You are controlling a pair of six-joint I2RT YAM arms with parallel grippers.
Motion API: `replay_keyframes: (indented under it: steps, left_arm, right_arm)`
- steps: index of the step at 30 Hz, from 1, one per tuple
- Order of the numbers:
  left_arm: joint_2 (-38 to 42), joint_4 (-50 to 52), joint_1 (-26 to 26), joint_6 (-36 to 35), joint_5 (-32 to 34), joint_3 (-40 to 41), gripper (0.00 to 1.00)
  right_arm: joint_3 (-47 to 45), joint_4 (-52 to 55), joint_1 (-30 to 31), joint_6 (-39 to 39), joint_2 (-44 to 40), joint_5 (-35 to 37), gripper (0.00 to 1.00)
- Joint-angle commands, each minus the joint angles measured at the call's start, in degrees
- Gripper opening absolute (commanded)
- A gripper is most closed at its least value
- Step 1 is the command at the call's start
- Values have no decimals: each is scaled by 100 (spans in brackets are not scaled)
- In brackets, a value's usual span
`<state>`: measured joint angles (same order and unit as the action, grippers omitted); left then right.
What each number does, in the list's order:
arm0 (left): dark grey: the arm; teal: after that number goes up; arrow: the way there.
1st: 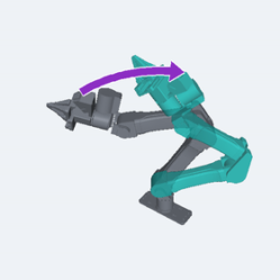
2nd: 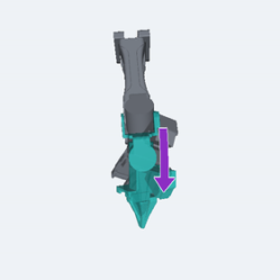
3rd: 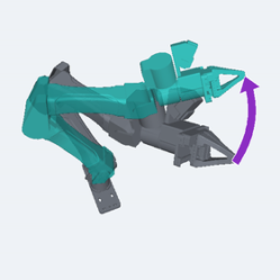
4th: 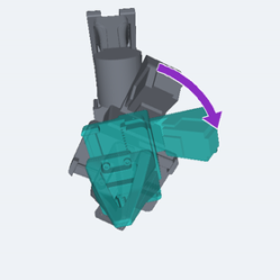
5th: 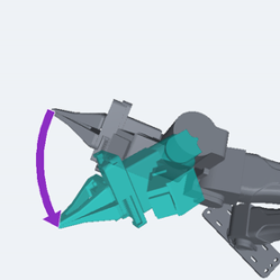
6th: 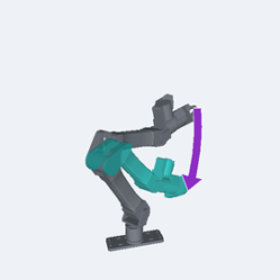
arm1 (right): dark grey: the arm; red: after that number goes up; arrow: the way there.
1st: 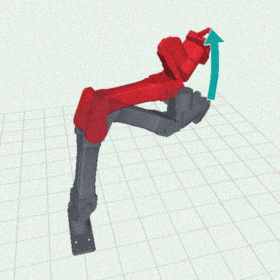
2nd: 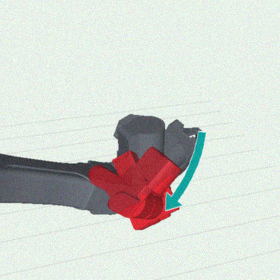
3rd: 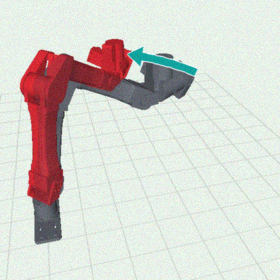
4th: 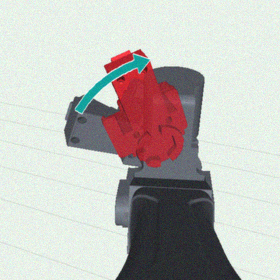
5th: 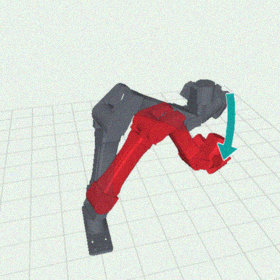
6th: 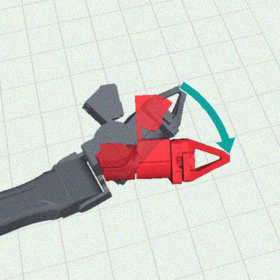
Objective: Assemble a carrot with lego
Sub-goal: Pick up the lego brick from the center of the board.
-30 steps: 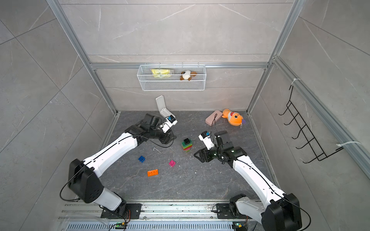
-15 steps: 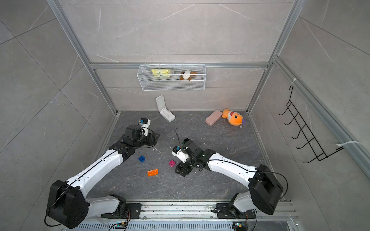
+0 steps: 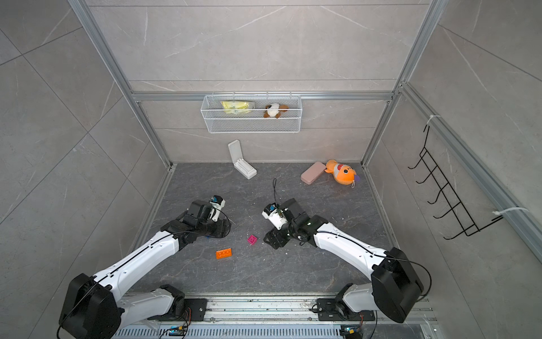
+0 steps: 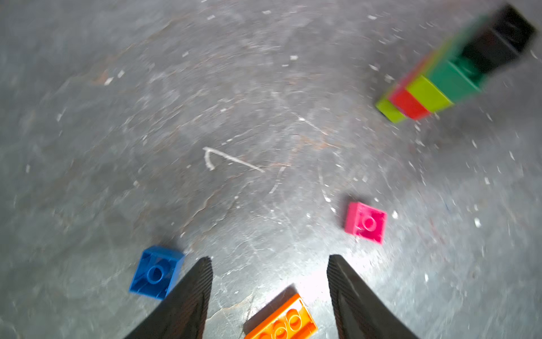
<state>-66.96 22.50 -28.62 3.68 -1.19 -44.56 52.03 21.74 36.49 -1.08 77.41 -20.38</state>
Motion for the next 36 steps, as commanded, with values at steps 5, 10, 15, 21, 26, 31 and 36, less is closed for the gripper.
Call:
replay_keyframes:
  steps: [5, 10, 15, 21, 26, 31, 36]
  left_arm:
    - [-354, 1242, -55, -2595, 395, 164, 68]
    - [-144, 1096, -73, -3199, -391, 632, 72]
    - [-290, 977, -113, -3601, -521, 816, 75]
    - [-593, 914, -158, -3668, -639, 720, 72]
    - [-729, 913, -195, -3705, -607, 721, 64]
    - [-894, 884, -201, -3705, -474, 687, 58]
    - [-1003, 806, -195, -3655, -332, 630, 57]
  right_arm:
    - [-217, -84, -452, 105, -141, -682, 74]
    - [-240, -198, -617, 125, 112, -956, 73]
    - [-193, -126, -651, 115, 223, -999, 73]
    - [-225, -110, -687, 143, 202, -952, 73]
    - [-209, -82, -691, 152, 275, -950, 73]
    - [-195, -69, -701, 159, 301, -937, 73]
    - [-205, -69, -705, 162, 293, -936, 73]
